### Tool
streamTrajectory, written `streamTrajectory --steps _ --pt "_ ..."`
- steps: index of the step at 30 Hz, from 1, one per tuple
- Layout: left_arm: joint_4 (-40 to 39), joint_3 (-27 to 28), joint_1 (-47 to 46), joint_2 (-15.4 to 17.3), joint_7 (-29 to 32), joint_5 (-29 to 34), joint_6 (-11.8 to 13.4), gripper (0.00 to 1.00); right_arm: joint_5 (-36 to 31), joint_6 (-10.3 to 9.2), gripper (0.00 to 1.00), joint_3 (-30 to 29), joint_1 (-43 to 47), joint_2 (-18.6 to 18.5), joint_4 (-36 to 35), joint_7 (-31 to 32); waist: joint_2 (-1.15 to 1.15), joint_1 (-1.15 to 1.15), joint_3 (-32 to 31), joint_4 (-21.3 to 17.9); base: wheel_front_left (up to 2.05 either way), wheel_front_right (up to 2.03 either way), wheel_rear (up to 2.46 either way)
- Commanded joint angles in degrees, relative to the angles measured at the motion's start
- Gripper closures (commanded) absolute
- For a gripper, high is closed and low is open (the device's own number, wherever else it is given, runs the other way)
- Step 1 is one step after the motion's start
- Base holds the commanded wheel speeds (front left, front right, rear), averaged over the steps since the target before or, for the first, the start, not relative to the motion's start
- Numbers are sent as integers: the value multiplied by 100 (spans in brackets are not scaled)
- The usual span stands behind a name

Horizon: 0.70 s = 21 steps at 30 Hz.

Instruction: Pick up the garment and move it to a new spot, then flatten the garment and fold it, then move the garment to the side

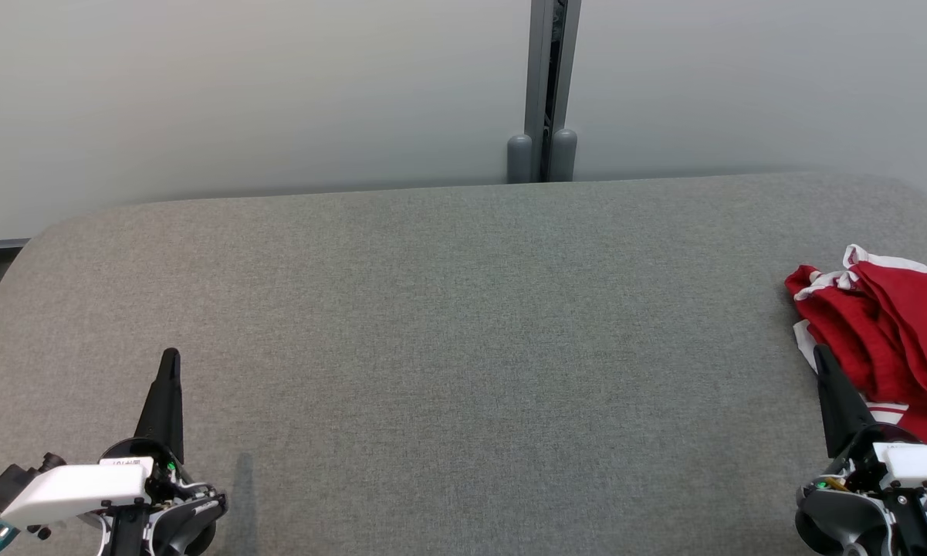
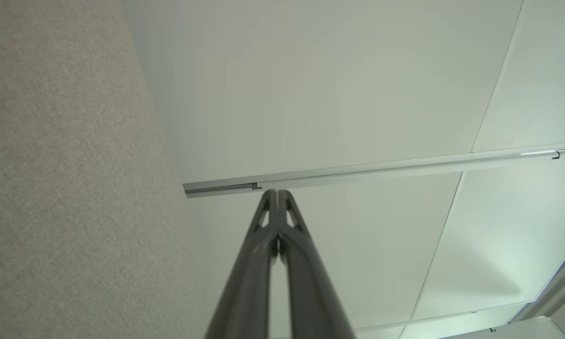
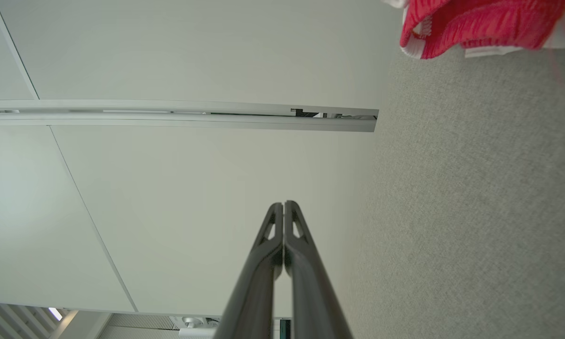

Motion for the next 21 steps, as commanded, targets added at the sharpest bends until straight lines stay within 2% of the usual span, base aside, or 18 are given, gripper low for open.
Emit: streamTrajectory --steps 1,21 --pt "-11 24 -70 31 18 -8 -20 100 13 0 100 -9 51 -54 -21 21 0 0 0 0 0 0 0" --pt "-13 23 -70 31 17 -8 -20 100 14 0 100 -7 50 -54 -21 21 0 0 0 0 0 0 0"
